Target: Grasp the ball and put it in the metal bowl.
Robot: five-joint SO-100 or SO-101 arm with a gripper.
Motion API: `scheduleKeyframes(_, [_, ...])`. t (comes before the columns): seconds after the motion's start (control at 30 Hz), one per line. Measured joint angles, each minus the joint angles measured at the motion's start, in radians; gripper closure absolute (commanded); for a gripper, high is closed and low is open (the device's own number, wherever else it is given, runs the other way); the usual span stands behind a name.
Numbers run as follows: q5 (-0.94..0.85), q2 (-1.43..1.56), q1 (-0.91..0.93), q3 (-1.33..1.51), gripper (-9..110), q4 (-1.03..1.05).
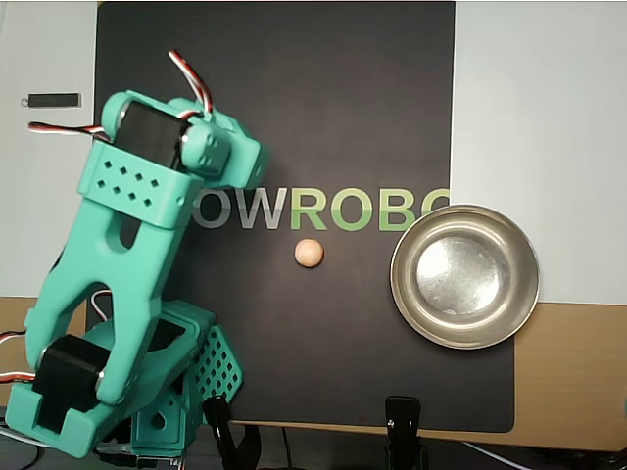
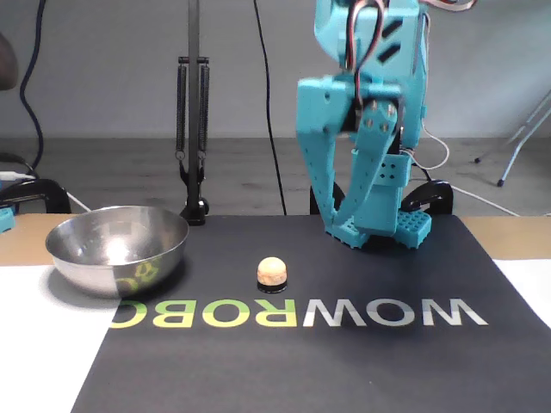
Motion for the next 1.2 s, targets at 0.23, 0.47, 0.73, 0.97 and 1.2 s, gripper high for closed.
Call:
scheduleKeyframes(0.23, [0.000,0.006,0.000,0.011,102,0.000])
scheduleKeyframes(0.47, [0.000,0.100,0.000,0.104,102,0.000])
scheduleKeyframes(0.73, [0.000,0.212,0.000,0.229,102,0.000])
scheduleKeyframes(0.97, [0.000,0.264,0.029,0.301,102,0.000])
scheduleKeyframes(1.2, [-0.117,0.324,0.107,0.367,102,-0.002])
